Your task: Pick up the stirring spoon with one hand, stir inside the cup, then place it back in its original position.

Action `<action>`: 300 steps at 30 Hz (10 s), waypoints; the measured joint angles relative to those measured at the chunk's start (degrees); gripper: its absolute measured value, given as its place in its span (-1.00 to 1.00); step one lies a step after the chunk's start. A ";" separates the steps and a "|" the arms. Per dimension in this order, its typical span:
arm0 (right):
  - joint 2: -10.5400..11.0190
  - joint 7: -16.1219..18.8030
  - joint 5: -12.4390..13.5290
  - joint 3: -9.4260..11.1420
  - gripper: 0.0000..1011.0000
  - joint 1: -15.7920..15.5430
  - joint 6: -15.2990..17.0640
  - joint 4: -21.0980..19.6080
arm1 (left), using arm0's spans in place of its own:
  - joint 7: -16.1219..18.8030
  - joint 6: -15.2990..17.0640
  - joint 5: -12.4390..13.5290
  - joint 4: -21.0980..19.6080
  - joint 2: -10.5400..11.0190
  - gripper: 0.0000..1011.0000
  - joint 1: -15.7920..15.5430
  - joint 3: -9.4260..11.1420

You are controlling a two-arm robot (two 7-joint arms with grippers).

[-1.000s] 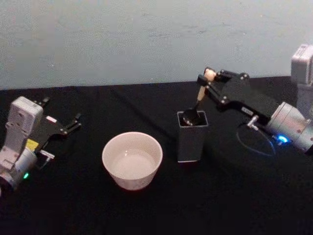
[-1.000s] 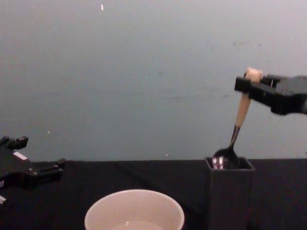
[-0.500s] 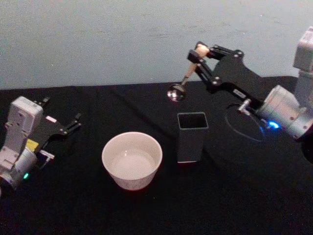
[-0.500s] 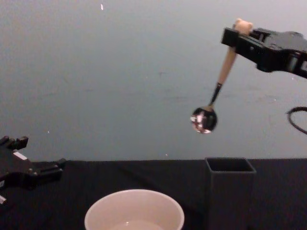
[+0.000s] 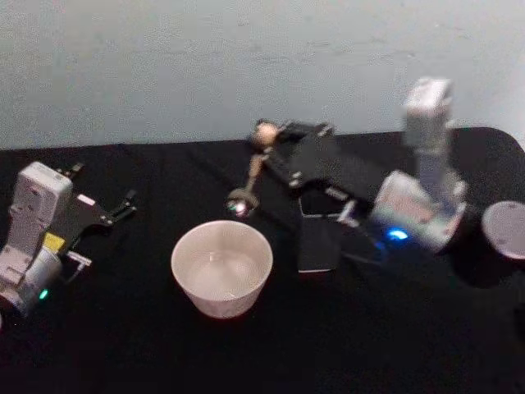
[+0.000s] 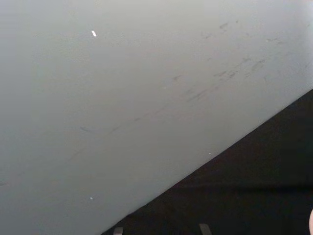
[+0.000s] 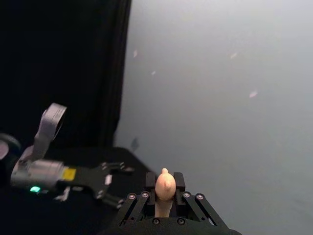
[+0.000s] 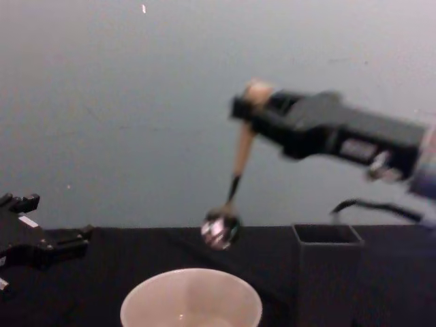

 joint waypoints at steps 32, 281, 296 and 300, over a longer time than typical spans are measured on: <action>-5.94 -0.58 -7.10 -6.53 -0.58 2.19 -0.73 11.23 | 0.00 0.00 0.00 0.00 0.00 0.98 0.00 0.00; -5.08 -3.06 -5.41 -2.43 -0.58 -1.09 1.46 5.73 | 0.00 0.00 0.00 0.00 0.00 0.98 0.00 0.00; 0.49 -3.25 -1.95 2.26 -0.58 -2.92 1.33 -2.74 | 0.00 0.00 0.00 0.00 0.00 0.98 0.00 0.00; 1.89 -3.71 -0.80 3.92 -0.58 -3.45 1.79 -3.94 | 0.00 0.00 0.00 0.00 0.00 0.98 0.00 0.00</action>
